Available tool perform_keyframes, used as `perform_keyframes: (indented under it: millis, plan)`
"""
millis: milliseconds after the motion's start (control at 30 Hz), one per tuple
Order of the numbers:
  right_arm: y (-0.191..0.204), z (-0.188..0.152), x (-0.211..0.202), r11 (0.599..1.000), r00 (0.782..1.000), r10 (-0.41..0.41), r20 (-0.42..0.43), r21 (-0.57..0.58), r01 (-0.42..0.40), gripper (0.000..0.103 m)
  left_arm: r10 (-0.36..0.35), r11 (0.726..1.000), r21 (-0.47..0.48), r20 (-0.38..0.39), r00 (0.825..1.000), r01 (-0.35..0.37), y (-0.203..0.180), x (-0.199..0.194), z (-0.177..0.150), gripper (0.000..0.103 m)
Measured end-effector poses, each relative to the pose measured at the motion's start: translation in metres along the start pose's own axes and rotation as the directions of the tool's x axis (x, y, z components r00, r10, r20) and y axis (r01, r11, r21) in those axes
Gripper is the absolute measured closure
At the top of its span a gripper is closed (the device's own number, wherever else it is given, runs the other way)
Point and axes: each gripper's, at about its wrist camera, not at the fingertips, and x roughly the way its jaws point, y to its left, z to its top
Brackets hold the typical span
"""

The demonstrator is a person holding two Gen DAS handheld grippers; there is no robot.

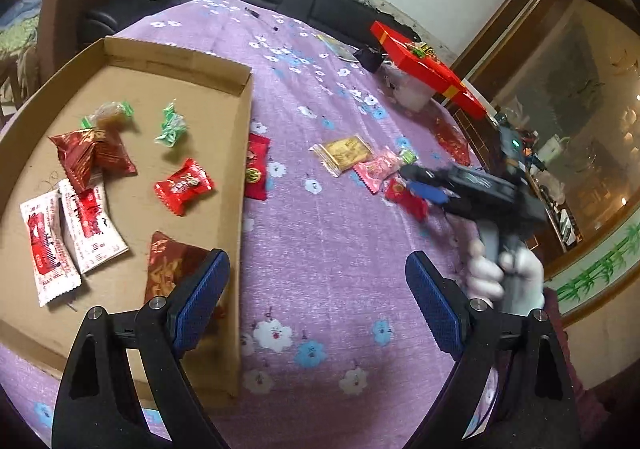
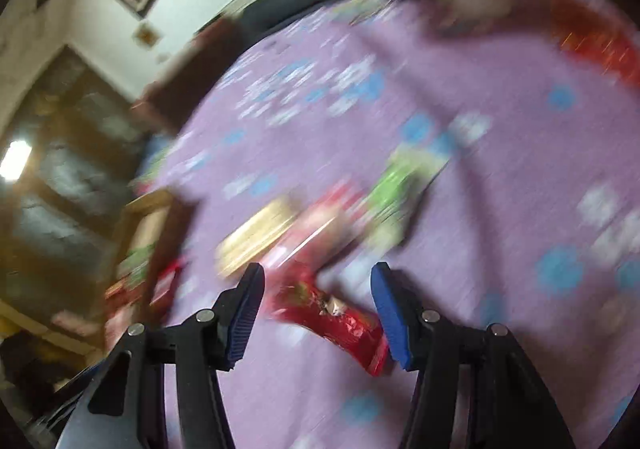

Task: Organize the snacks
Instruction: 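Grasp a red candy packet on the table with the right tool, then grasp the pink My Melody candy bag with the left tool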

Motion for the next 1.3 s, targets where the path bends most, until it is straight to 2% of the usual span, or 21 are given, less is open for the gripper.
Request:
perform_keyframes:
  millis: [33,67,200,300,333,367,433,500,567,600,633,800,900,1033,1067,1200,1233,1267,1300]
  plan:
    - [0.003,-0.006,-0.003,1.0,1.0,0.011,-0.005,-0.011,-0.011,0.044,-0.004,1.0,0.0,0.0,1.0,0.004,0.001,0.0,-0.001,0.012]
    - [0.006,-0.011,-0.006,0.999,1.0,-0.018,0.009,-0.028,0.019,0.044,-0.006,1.0,0.002,0.002,1.0,0.006,0.001,0.001,-0.001,0.012]
    - [0.017,-0.02,-0.004,0.976,0.98,-0.182,0.075,-0.104,0.189,0.044,-0.016,1.0,0.018,-0.006,1.0,0.016,-0.006,0.006,-0.002,0.012]
    - [0.027,-0.023,0.003,0.963,0.973,-0.211,0.095,-0.151,0.223,0.044,0.004,0.998,0.062,-0.009,1.0,-0.004,-0.016,0.01,0.0,0.012]
    - [0.033,-0.026,0.006,0.951,0.966,-0.236,0.102,-0.181,0.252,0.05,0.011,0.997,0.08,-0.008,1.0,-0.01,-0.021,0.01,0.003,0.012]
    - [0.037,-0.028,0.008,0.937,0.957,-0.268,0.108,-0.203,0.285,0.07,0.014,0.996,0.093,-0.007,1.0,-0.013,-0.024,0.011,0.006,0.012]
    - [0.042,-0.033,0.008,0.902,0.932,-0.345,0.114,-0.234,0.363,0.07,0.026,0.99,0.137,-0.003,1.0,-0.025,-0.036,0.014,0.014,0.012]
    - [0.036,-0.035,0.001,0.901,0.923,-0.366,0.119,-0.204,0.383,0.07,0.037,0.983,0.18,-0.003,0.999,-0.036,-0.047,0.021,0.022,0.012]
    - [0.03,-0.039,-0.01,0.877,0.894,-0.42,0.152,-0.185,0.444,0.07,0.046,0.969,0.241,-0.013,0.999,-0.042,-0.062,0.034,0.03,0.012]
    - [0.023,-0.039,-0.016,0.875,0.889,-0.43,0.158,-0.167,0.454,0.07,0.05,0.962,0.27,-0.019,0.999,-0.043,-0.069,0.041,0.034,0.012]
    - [0.015,-0.038,-0.021,0.885,0.893,-0.423,0.155,-0.142,0.444,0.07,0.052,0.949,0.312,-0.026,0.998,-0.041,-0.08,0.054,0.038,0.012]
    - [-0.021,-0.026,-0.035,0.955,0.947,-0.295,0.129,0.001,0.298,0.07,0.065,0.899,0.437,-0.077,0.995,-0.025,-0.113,0.113,0.056,0.012]
    - [-0.025,-0.025,-0.036,0.96,0.951,-0.278,0.134,0.013,0.278,0.07,0.092,0.867,0.497,-0.086,0.992,-0.037,-0.127,0.148,0.069,0.014]
    - [-0.018,-0.026,-0.034,0.95,0.941,-0.306,0.142,-0.012,0.311,0.07,0.137,0.823,0.566,-0.119,0.983,-0.046,-0.139,0.186,0.079,0.029]
    - [-0.017,-0.026,-0.033,0.948,0.94,-0.312,0.141,-0.014,0.317,0.071,0.159,0.811,0.582,-0.119,0.98,-0.061,-0.14,0.195,0.081,0.038]
    - [-0.016,-0.025,-0.031,0.946,0.938,-0.319,0.135,-0.021,0.325,0.071,0.205,0.805,0.588,-0.159,0.966,-0.074,-0.132,0.22,0.081,0.043]
    - [-0.015,-0.025,-0.03,0.943,0.936,-0.326,0.135,-0.028,0.333,0.071,0.194,0.786,0.614,-0.137,0.971,-0.07,-0.134,0.219,0.076,0.053]
    - [-0.013,-0.025,-0.029,0.939,0.933,-0.334,0.135,-0.036,0.342,0.071,0.188,0.788,0.614,-0.172,0.967,-0.044,-0.135,0.221,0.073,0.076]
    - [-0.011,-0.026,-0.029,0.936,0.93,-0.341,0.135,-0.045,0.35,0.071,0.155,0.803,0.596,-0.191,0.969,-0.011,-0.134,0.218,0.071,0.08]
